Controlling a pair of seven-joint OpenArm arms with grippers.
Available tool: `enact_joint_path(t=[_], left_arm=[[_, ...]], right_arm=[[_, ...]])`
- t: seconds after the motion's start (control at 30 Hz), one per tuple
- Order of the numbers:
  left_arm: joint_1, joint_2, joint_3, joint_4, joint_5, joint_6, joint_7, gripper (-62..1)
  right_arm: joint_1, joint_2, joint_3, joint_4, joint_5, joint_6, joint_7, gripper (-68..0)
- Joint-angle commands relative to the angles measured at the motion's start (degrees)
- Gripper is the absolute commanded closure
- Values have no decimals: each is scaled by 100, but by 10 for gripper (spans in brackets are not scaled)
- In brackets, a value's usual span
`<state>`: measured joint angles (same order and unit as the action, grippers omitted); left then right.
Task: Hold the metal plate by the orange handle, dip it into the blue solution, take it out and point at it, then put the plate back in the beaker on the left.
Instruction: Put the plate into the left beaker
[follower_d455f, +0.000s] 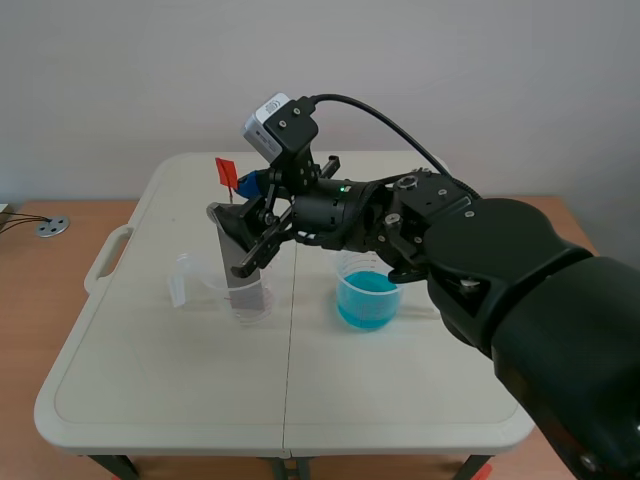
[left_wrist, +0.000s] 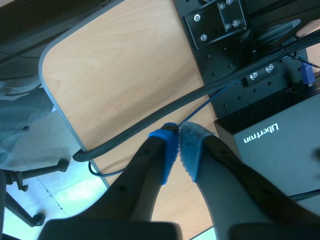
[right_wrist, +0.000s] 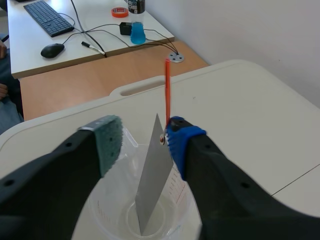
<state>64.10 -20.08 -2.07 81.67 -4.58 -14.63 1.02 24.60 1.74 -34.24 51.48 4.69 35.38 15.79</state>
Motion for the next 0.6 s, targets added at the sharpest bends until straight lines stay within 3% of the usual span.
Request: enact_joint_path(t=[0.0, 0.07, 0.1, 0.23, 0.33, 0.57], left_arm=[[48, 0, -35, 76, -11, -9, -35, -310], [48, 2, -35, 76, 105, -9, -107, -559], [48, 2, -35, 76, 120, -9, -146, -623], [48, 2, -35, 76, 118, -9, -149, -623], [48, 2, -35, 76, 118, -9, -144, -623], [50, 2, -35, 76, 118, -9, -120, -623]], right_arm=[[188, -15, 20, 42, 90, 7, 90, -396], [195, -15, 20, 42, 92, -2, 122, -476], [197, -15, 22, 42, 92, -4, 144, -500], [210, -11, 22, 44, 164, -4, 151, -575], [223, -13, 22, 61, 269, -4, 151, -668], [219, 72, 358, 442, 627, 22, -160, -665]])
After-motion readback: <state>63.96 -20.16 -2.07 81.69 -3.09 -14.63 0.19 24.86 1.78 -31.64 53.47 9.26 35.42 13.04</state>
